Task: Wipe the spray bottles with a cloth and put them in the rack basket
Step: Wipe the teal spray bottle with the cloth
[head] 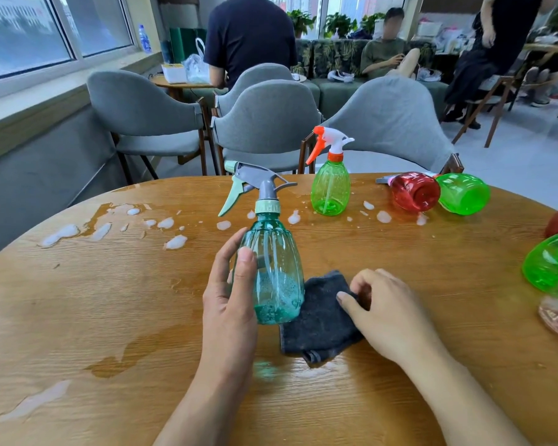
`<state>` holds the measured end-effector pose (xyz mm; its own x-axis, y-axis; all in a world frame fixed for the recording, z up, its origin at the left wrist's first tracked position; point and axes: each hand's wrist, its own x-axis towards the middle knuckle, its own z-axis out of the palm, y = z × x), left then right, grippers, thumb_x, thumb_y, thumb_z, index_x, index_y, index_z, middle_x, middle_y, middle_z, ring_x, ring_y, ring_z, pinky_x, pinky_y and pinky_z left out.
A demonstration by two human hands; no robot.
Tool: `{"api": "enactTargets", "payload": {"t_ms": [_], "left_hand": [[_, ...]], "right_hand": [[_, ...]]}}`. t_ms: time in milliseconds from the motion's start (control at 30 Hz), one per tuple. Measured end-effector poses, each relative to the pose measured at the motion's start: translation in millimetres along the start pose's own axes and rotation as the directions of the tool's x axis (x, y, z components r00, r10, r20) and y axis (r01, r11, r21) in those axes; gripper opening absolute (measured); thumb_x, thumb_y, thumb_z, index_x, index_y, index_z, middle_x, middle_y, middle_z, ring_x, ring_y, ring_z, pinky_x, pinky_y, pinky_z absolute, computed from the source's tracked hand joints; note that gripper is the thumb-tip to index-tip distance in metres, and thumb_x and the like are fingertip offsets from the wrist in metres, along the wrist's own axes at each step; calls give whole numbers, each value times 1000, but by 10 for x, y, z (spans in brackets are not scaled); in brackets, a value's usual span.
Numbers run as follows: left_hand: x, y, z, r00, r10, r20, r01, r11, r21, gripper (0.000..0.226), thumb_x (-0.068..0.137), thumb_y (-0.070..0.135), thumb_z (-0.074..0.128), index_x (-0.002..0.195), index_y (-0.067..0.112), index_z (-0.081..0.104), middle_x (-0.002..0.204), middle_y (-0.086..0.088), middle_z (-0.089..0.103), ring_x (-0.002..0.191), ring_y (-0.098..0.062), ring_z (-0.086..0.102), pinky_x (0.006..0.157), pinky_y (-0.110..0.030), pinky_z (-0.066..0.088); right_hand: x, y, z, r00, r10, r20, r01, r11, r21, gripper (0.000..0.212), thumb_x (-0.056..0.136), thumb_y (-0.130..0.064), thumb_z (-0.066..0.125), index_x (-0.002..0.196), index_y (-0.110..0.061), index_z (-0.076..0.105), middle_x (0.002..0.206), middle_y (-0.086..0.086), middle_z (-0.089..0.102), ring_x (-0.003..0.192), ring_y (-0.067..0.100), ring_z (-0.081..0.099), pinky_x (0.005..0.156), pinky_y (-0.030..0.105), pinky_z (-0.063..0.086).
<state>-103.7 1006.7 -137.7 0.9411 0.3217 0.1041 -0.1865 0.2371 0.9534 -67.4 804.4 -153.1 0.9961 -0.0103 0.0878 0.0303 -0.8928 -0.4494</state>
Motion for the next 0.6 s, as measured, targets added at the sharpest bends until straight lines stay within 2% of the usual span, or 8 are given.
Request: {"api": "enactTargets", "payload": {"t_ms": [67, 167, 267, 333, 367, 433, 533, 600], "left_hand": [[6, 6, -9, 1000, 6, -8, -6, 1000, 11, 36, 94, 66, 63, 128, 55, 68, 128, 10, 75, 127, -17, 68, 110, -64, 51], [11, 21, -5, 1000, 10, -19, -10, 1000, -4, 37, 90, 63, 61, 125, 53, 69, 123, 10, 76, 123, -17, 70, 107, -65, 53], [9, 27, -15, 1000, 15, -23, -16, 999, -28, 40, 90, 61, 60, 128, 51, 69, 123, 7, 76, 125, -21, 69, 106, -68, 53], [9, 23, -18, 1000, 12, -21, -13, 1000, -27, 39, 92, 62, 61, 128, 51, 69, 125, 7, 76, 126, -21, 69, 106, -68, 52], [8, 19, -17, 1000, 7, -23, -8, 1000, -26, 39, 91, 61, 60, 128, 51, 69, 124, 7, 76, 124, -19, 70, 106, -66, 54], [9, 12, -18, 1000, 5, -22, -5, 1000, -29, 39, 91, 58, 59, 127, 50, 69, 122, 8, 77, 120, -16, 72, 104, -59, 57], [7, 13, -13, 1000, 15, -6, -16, 999, -39, 39, 91, 57, 58, 127, 48, 70, 120, 8, 77, 113, -14, 74, 97, -53, 60], [7, 18, -6, 1000, 24, -6, -24, 999, -38, 38, 91, 57, 58, 126, 48, 70, 119, 7, 77, 113, -16, 74, 94, -53, 61]], "right_hand": [[-41, -58, -5, 994, -101, -50, 108, 980, 167, 22, 96, -42, 71, 83, -33, 54, 81, -16, 58, 79, 3, 55, 65, 23, 39], [-140, -183, -9, 966, -253, 55, 230, 936, 267, 15, 91, -42, 77, 88, -38, 63, 90, -23, 66, 92, -4, 61, 74, 13, 45], [-169, -226, 3, 929, -298, 219, 204, 906, 370, 9, 96, -46, 71, 100, -41, 77, 99, -32, 72, 100, -12, 64, 84, 11, 48], [-152, -223, 18, 960, -243, 139, 155, 873, 462, 13, 101, -40, 66, 105, -40, 78, 98, -30, 74, 99, -12, 65, 84, 14, 51], [-150, -219, 36, 979, -195, 54, 149, 877, 456, 12, 101, -37, 67, 106, -40, 77, 96, -28, 74, 98, -11, 65, 82, 13, 50], [-158, -246, 84, 988, -147, -48, 155, 937, 312, 15, 97, -40, 71, 112, -41, 73, 100, -27, 67, 100, -7, 60, 84, 15, 47], [-228, -349, 163, 980, -201, 18, 200, 979, 33, 37, 101, -54, 58, 136, -44, 62, 124, -29, 54, 118, -4, 46, 97, 18, 39], [-305, -438, 237, 971, -240, 16, 240, 968, -77, 40, 106, -50, 47, 143, -42, 60, 140, -23, 54, 127, 2, 47, 106, 23, 42]]}}
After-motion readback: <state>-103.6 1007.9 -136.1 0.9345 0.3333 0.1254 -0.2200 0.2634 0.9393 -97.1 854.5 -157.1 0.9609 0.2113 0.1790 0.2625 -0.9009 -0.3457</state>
